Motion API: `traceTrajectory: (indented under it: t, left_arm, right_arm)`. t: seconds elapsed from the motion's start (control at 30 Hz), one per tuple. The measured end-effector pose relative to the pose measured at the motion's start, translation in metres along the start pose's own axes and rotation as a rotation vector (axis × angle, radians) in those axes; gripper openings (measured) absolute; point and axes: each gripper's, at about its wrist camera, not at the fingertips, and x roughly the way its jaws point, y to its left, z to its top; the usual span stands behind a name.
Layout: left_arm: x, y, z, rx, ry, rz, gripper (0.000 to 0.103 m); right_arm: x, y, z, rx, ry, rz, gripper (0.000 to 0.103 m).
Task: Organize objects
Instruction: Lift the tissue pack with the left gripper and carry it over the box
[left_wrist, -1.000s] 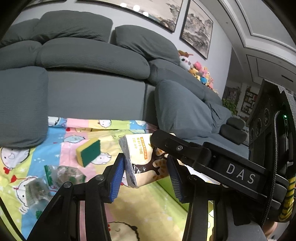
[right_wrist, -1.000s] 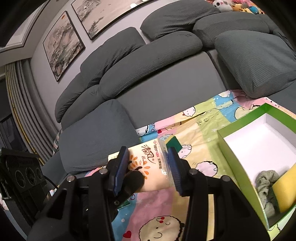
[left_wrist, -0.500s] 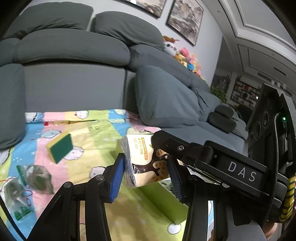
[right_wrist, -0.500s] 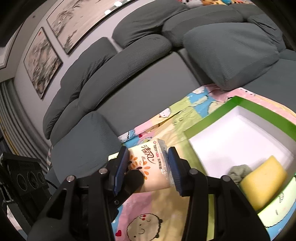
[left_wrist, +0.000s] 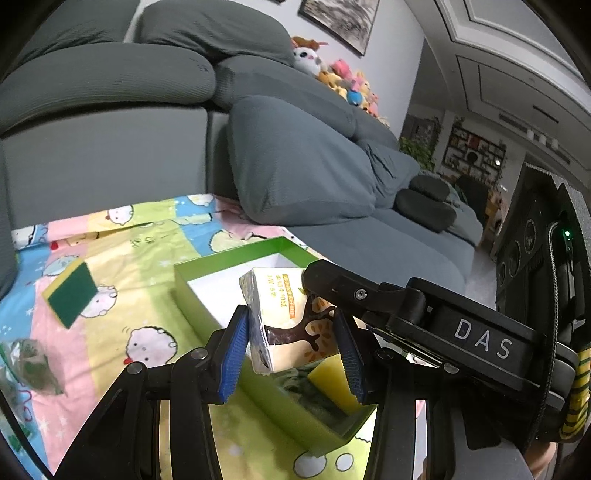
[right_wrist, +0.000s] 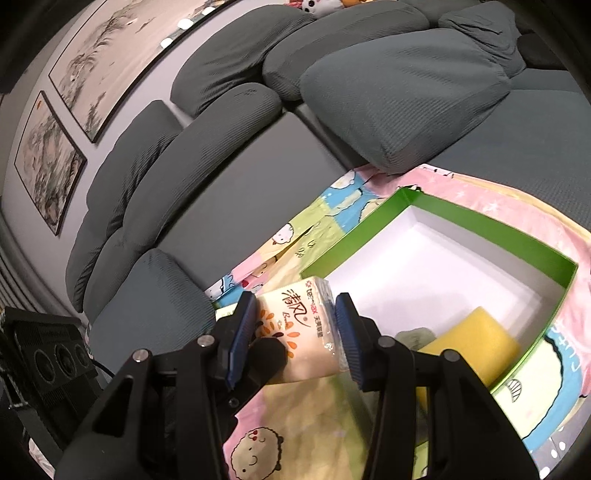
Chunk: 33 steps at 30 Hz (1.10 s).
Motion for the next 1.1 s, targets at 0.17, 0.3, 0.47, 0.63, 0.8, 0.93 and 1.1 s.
traceTrajectory:
  t: [0.17, 0.3, 0.47, 0.63, 0.8, 0.93, 1.1]
  left_arm:
    - [0.019, -0.009, 0.004, 0.018, 0.043, -0.019, 0.047]
    - [0.036, -0.013, 0.004, 0.013, 0.09, -0.045, 0.047]
    - [0.051, -0.017, 0.008, 0.021, 0.14, -0.073, 0.047]
    - [0.064, -0.021, 0.009, 0.028, 0.171, -0.094, 0.047]
    - [0.076, -0.025, 0.011, 0.036, 0.209, -0.13, 0.047]
    - [0.086, -0.027, 0.013, 0.034, 0.24, -0.165, 0.047]
    - [0.097, -0.029, 0.011, 0.028, 0.266, -0.19, 0.047]
  right_arm:
    - [0.0, -0.017, 0.008, 0.027, 0.003, -0.027, 0.044]
    - [0.002, -0.029, 0.012, 0.041, 0.02, -0.071, 0.044]
    - [0.004, -0.038, 0.018, 0.051, 0.031, -0.122, 0.044]
    - [0.005, -0.052, 0.019, 0.108, 0.024, -0.137, 0.044]
    - [0.002, -0.062, 0.021, 0.148, 0.013, -0.18, 0.044]
    - [0.0, -0.067, 0.026, 0.168, 0.01, -0.224, 0.044]
    - [0.0, -0.073, 0.027, 0.181, 0.016, -0.257, 0.044]
